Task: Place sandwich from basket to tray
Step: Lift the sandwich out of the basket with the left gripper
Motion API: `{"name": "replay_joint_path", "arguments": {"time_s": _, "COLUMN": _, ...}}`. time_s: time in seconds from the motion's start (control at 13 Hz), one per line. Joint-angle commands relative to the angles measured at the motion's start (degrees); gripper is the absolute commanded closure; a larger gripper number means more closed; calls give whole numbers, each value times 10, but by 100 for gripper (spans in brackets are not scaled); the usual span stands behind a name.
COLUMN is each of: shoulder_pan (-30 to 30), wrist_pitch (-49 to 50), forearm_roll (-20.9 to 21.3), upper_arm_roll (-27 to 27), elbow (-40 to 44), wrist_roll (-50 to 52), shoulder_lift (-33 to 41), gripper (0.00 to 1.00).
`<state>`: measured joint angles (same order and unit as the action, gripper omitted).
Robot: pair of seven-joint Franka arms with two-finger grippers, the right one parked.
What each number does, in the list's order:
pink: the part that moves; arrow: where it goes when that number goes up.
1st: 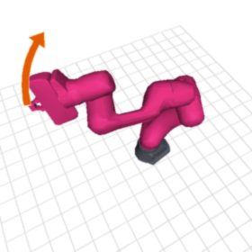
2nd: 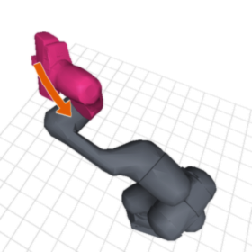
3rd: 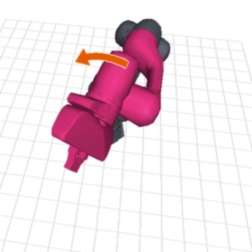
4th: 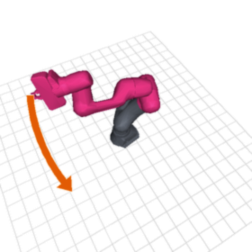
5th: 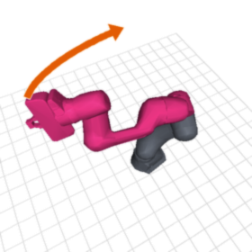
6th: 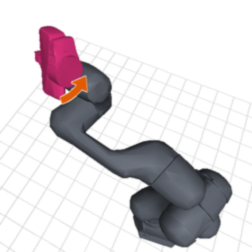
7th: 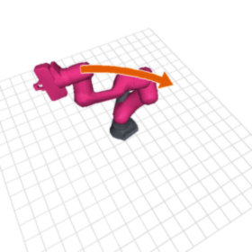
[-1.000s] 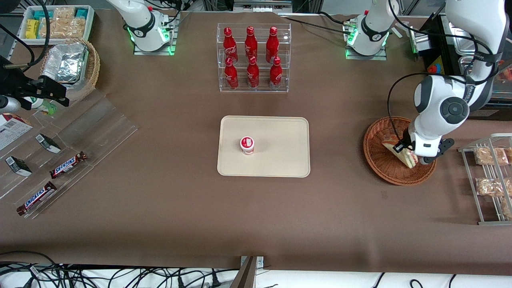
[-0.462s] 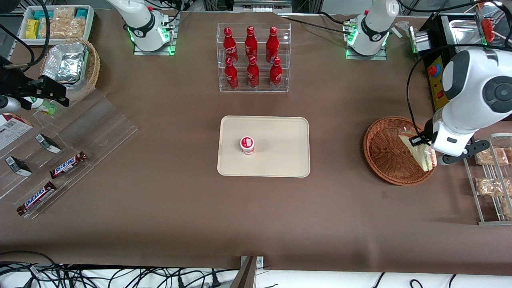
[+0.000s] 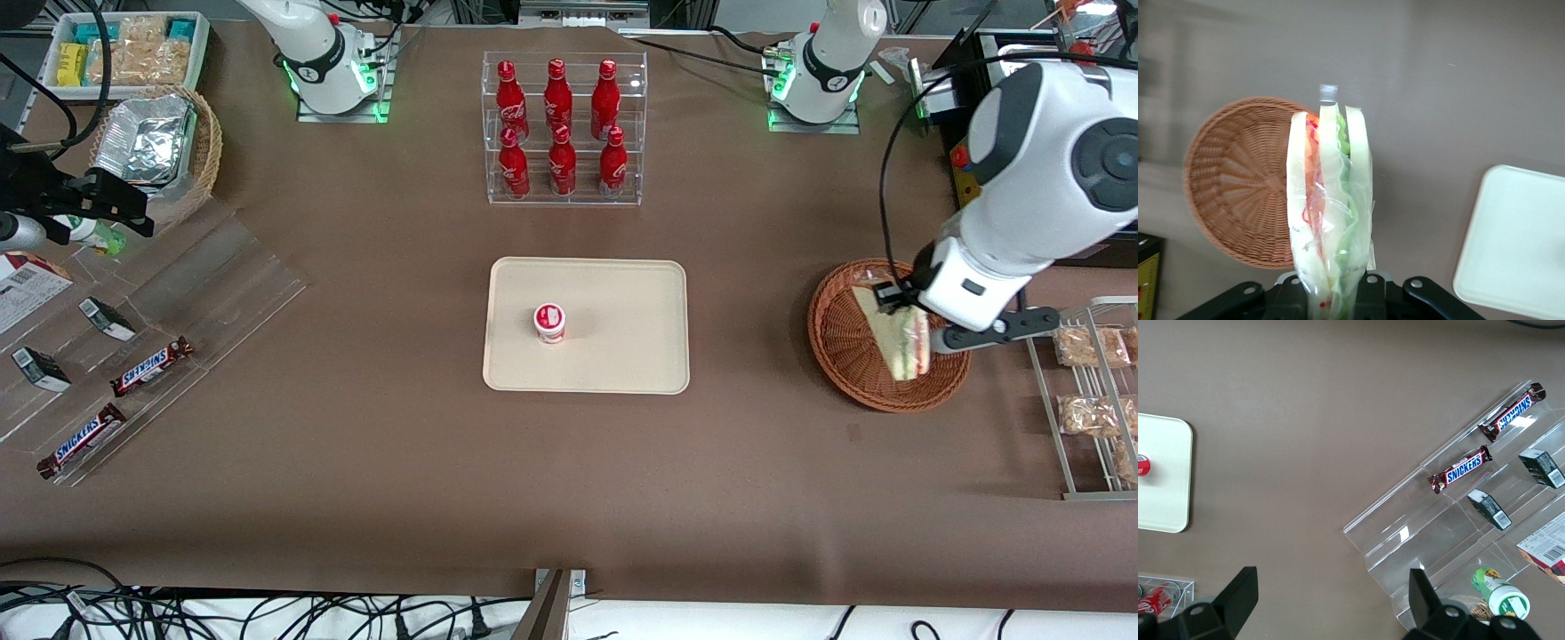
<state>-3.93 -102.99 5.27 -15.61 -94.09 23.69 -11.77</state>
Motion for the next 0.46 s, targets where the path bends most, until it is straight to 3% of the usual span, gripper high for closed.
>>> {"name": "replay_joint_path", "arguments": {"time_s": 0.0, "shoulder_pan": 0, "wrist_pitch": 16, "forearm_roll": -7, "upper_arm_roll": -42, "elbow": 22, "wrist_roll": -13, "shoulder_lift": -11, "gripper": 100}}
{"name": "replay_joint_path", "arguments": {"time_s": 0.38, "shoulder_pan": 1, "wrist_pitch": 13, "forearm_roll": -9, "upper_arm_roll": -116, "elbow": 22, "wrist_roll": -16, "shoulder_lift": -24, "gripper": 100}}
